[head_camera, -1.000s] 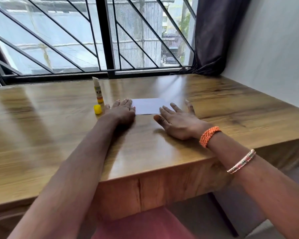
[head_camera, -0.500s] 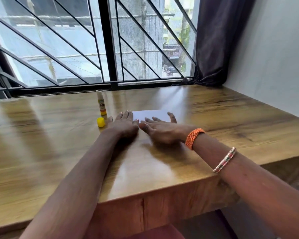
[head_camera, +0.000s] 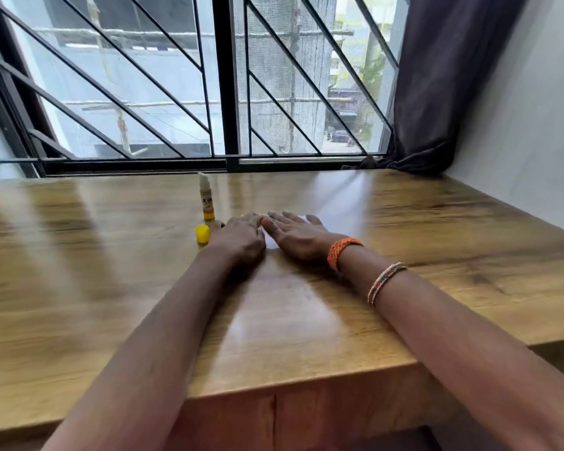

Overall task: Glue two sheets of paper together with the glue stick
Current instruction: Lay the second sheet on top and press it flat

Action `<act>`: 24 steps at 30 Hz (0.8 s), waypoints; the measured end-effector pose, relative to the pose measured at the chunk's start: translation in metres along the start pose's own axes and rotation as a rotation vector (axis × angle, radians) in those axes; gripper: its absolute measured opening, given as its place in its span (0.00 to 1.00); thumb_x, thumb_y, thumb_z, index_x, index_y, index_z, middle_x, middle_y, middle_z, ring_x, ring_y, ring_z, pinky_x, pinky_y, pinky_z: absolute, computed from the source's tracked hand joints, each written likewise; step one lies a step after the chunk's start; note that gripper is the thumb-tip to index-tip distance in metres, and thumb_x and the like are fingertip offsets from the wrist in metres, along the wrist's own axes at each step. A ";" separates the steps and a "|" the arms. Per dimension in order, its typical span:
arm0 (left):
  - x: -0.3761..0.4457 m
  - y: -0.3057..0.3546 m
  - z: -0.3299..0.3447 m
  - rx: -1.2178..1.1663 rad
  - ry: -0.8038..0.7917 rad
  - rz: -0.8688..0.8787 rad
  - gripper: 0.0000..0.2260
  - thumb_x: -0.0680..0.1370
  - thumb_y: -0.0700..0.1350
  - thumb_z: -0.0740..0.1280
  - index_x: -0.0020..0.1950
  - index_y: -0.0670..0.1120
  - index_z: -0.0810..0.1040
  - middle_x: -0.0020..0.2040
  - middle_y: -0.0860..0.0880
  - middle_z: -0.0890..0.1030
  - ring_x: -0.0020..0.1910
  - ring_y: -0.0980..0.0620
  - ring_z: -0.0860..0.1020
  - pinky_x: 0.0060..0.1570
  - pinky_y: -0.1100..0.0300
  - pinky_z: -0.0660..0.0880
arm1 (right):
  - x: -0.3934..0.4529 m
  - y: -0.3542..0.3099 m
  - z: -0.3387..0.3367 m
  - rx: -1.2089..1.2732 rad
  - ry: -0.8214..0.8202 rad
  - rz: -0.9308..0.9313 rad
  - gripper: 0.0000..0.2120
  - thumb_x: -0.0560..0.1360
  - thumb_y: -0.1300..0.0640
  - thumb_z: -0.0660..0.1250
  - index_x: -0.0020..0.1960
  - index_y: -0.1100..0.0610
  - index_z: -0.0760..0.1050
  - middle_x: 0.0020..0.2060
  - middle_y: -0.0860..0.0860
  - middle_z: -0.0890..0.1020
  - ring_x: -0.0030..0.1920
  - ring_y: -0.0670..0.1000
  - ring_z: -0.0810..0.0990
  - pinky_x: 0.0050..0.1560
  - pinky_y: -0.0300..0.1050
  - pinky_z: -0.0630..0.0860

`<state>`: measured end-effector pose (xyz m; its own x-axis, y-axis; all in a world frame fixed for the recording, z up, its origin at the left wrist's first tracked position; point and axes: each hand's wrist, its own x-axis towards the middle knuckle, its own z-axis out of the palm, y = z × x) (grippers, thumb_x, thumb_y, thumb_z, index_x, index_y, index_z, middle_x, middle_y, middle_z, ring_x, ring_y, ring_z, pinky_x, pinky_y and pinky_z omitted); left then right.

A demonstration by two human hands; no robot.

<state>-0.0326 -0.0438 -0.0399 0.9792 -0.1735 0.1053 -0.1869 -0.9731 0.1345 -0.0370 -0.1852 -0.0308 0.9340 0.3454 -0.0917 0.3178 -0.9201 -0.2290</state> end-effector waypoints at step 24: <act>0.003 0.001 -0.001 -0.112 -0.064 -0.045 0.23 0.80 0.46 0.48 0.75 0.47 0.56 0.77 0.48 0.57 0.76 0.50 0.56 0.72 0.49 0.50 | -0.077 0.012 -0.007 0.068 0.038 -0.103 0.24 0.81 0.43 0.50 0.75 0.49 0.61 0.74 0.47 0.66 0.75 0.50 0.60 0.75 0.54 0.52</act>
<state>-0.0298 -0.0454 -0.0383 0.9892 -0.1425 0.0336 -0.1463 -0.9579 0.2470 -0.1037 -0.2241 -0.0200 0.9026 0.4295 -0.0280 0.4021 -0.8648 -0.3006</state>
